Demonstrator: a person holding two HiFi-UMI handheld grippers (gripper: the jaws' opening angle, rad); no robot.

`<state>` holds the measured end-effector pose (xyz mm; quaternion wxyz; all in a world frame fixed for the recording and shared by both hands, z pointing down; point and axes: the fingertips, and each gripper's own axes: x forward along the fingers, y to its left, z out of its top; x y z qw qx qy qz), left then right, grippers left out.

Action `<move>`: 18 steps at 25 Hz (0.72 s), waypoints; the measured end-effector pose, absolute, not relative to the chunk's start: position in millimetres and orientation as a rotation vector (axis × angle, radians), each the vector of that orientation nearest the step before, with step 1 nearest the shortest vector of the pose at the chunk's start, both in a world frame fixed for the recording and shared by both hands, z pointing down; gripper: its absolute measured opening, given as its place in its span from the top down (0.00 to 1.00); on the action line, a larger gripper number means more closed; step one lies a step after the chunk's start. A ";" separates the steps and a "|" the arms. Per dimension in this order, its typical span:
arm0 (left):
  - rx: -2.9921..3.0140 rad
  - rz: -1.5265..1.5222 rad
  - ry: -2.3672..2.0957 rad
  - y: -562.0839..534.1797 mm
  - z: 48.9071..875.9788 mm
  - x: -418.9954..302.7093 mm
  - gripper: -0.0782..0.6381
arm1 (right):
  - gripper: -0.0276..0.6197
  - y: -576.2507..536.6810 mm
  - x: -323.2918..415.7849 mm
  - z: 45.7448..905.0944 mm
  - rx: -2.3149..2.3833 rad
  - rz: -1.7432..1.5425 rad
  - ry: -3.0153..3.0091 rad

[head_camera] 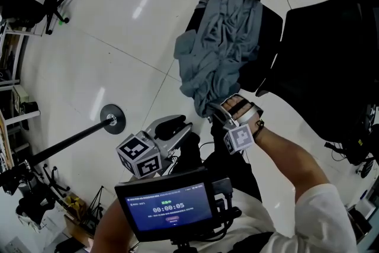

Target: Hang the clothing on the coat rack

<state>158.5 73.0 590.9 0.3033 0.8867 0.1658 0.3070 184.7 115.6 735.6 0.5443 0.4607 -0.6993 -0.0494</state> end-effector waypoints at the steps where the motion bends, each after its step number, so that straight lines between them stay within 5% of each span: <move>1: 2.369 0.833 0.456 73.2 593.4 160.5 0.70 | 0.90 116.1 187.6 728.5 1.125 -0.105 -1.660; 18: 2.441 0.823 0.523 90.8 586.2 191.0 0.65 | 0.91 127.9 229.0 650.0 1.435 -0.010 -1.659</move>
